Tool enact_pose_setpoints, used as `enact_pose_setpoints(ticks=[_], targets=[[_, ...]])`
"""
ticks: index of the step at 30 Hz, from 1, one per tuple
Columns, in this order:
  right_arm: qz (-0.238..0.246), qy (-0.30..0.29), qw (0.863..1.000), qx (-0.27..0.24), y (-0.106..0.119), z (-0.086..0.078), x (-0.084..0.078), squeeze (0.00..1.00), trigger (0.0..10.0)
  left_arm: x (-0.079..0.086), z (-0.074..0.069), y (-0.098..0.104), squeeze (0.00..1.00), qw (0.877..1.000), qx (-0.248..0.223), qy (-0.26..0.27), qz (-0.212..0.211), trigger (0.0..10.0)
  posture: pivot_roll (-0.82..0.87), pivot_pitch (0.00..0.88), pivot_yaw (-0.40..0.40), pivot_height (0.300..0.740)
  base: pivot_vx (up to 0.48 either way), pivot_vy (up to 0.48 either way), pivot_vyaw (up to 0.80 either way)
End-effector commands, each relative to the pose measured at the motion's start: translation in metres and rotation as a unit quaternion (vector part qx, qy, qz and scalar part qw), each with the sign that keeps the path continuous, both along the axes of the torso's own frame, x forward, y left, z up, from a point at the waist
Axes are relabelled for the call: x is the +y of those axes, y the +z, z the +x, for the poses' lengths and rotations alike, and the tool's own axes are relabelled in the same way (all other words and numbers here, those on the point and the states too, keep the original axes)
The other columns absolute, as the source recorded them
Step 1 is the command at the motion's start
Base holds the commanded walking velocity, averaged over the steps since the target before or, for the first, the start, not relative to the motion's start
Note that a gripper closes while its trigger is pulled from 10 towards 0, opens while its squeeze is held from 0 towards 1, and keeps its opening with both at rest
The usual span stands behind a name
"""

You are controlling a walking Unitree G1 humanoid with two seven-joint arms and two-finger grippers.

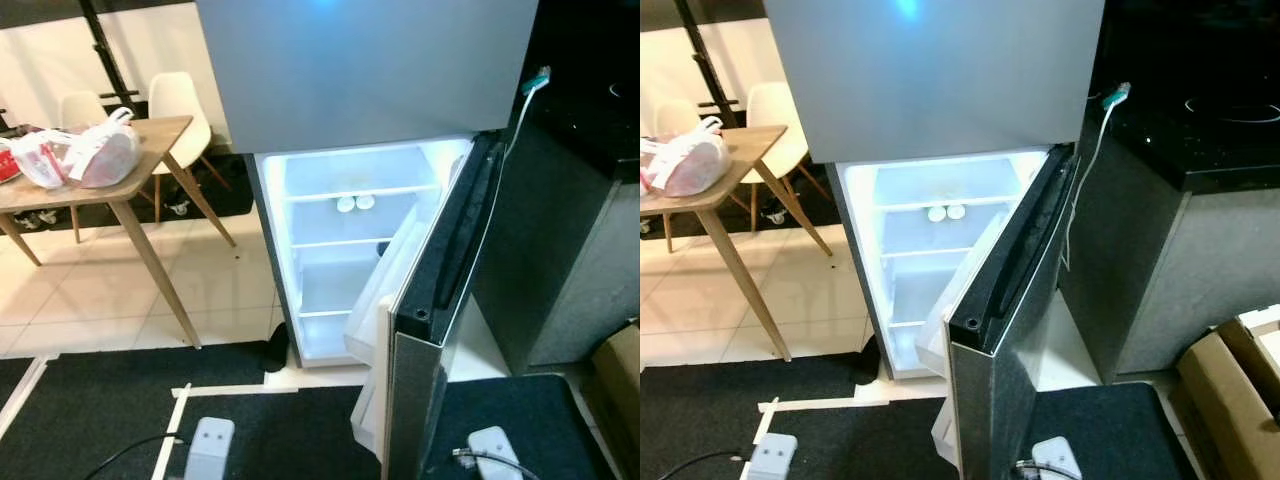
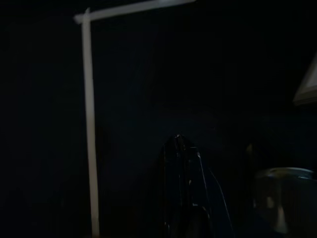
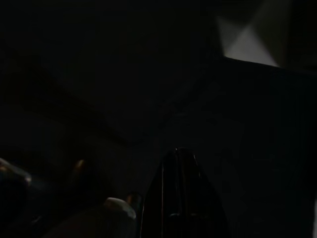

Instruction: Restocking fridge

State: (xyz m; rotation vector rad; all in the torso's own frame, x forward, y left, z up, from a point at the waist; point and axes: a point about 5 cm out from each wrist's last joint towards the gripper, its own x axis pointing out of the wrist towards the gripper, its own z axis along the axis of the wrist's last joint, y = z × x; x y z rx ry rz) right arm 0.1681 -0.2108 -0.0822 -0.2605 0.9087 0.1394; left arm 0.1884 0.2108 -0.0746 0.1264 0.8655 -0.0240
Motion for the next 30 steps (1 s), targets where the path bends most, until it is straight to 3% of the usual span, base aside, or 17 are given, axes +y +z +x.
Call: enact_pose_setpoints(ticks=[1,7,18,30], targets=[[-0.001,0.013,1.000,-0.003,0.000,0.001,0.002,0.00,10.0,0.003,-0.009,-0.004,0.00,1.000,0.014,0.006,0.001,10.0,-0.07,0.023,0.079,0.726,0.000,0.000,0.80],[0.002,-0.026,1.000,-0.005,0.000,0.001,-0.001,0.00,10.0,0.002,-0.007,-0.004,0.00,1.000,0.013,0.010,-0.002,10.0,-0.07,0.027,0.079,0.726,0.000,0.000,0.21],[-0.002,-0.024,1.000,-0.001,-0.001,-0.003,-0.006,0.00,10.0,-0.001,-0.004,-0.002,0.00,1.000,0.006,0.009,-0.007,10.0,-0.08,0.032,0.078,0.726,0.000,0.000,0.00],[0.002,-0.021,1.000,-0.007,0.001,0.002,-0.002,0.00,10.0,-0.004,0.003,0.002,0.00,1.000,-0.014,0.010,-0.015,10.0,-0.08,0.038,0.075,0.726,0.000,-0.421,0.00]])
